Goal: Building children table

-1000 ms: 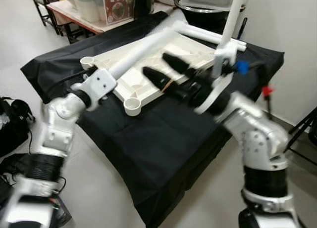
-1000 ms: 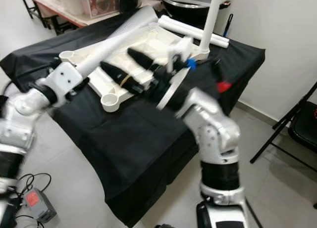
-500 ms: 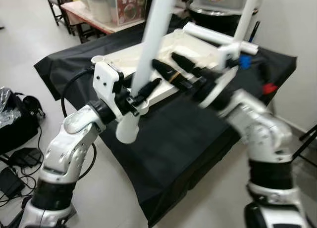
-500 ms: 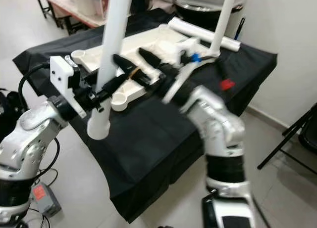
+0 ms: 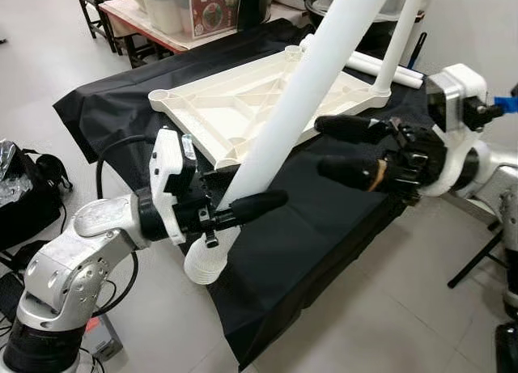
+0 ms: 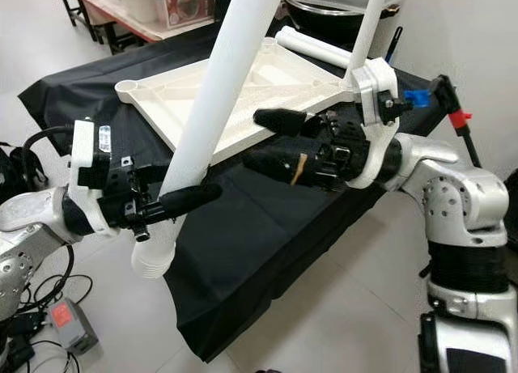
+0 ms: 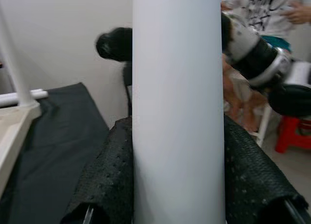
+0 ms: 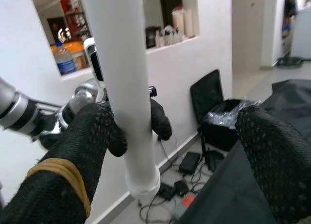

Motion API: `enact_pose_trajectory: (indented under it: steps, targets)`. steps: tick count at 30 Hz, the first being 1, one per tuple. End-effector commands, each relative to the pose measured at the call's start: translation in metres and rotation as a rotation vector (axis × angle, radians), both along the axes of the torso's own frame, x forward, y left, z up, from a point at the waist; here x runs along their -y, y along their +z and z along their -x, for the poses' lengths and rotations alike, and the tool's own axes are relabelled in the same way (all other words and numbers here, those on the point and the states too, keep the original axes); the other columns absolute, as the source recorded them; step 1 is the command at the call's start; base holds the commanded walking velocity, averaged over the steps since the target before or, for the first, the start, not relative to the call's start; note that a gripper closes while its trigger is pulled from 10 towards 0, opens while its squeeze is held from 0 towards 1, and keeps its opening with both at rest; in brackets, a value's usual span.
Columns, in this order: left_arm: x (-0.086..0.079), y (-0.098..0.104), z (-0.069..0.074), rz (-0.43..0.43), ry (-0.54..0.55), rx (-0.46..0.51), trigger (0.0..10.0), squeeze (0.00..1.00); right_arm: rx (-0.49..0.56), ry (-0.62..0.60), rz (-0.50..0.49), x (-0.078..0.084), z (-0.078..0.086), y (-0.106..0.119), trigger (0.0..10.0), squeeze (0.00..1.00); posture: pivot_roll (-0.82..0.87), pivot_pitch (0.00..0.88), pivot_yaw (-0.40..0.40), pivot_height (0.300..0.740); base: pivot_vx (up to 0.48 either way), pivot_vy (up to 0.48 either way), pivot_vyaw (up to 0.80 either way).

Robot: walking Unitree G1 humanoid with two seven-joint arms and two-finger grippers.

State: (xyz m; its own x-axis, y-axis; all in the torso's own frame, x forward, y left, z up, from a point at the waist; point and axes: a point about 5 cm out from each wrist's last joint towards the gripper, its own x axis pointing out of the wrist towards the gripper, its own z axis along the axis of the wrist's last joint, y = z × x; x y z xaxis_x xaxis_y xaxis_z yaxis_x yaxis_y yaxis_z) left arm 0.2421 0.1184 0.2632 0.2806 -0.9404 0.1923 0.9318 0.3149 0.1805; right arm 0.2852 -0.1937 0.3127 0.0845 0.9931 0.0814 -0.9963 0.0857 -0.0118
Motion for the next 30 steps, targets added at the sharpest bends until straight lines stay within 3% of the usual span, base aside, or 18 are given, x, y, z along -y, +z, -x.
enact_pose_trajectory:
  steps: [1,5,9,20,23,30]
  targets:
    - [0.003,0.0,0.002,-0.005,-0.031,0.001,10.0,0.0,0.007,0.038,0.011,-0.001,0.0,0.002,10.0,0.0,-0.02,0.091,-0.025,0.74,0.0,0.0,0.0]
    - [0.007,0.0,0.005,-0.004,-0.059,-0.015,10.0,0.0,0.027,0.109,0.073,-0.002,0.002,0.005,10.0,0.0,-0.02,0.092,-0.025,0.74,0.0,0.0,0.0]
    - [0.021,-0.008,0.016,-0.027,-0.153,-0.046,10.0,0.0,0.031,0.188,0.077,-0.025,-0.001,0.003,10.0,0.0,-0.01,0.095,-0.024,0.74,0.0,0.0,0.0]
    - [0.031,-0.011,0.015,-0.02,-0.158,-0.067,10.0,0.0,0.02,0.347,0.117,-0.045,0.007,-0.008,10.0,0.0,-0.01,0.097,-0.019,0.74,0.0,0.0,0.0]
    - [0.031,-0.01,0.012,-0.016,-0.137,-0.064,10.0,0.0,0.026,0.374,0.137,-0.045,0.009,-0.009,10.0,0.0,-0.01,0.097,-0.019,0.74,0.0,0.0,0.0]
    - [0.031,-0.009,0.008,-0.013,-0.102,-0.06,10.0,0.0,0.05,0.299,0.107,-0.046,0.002,-0.01,10.0,0.0,-0.01,0.098,-0.017,0.74,0.0,0.0,0.0]
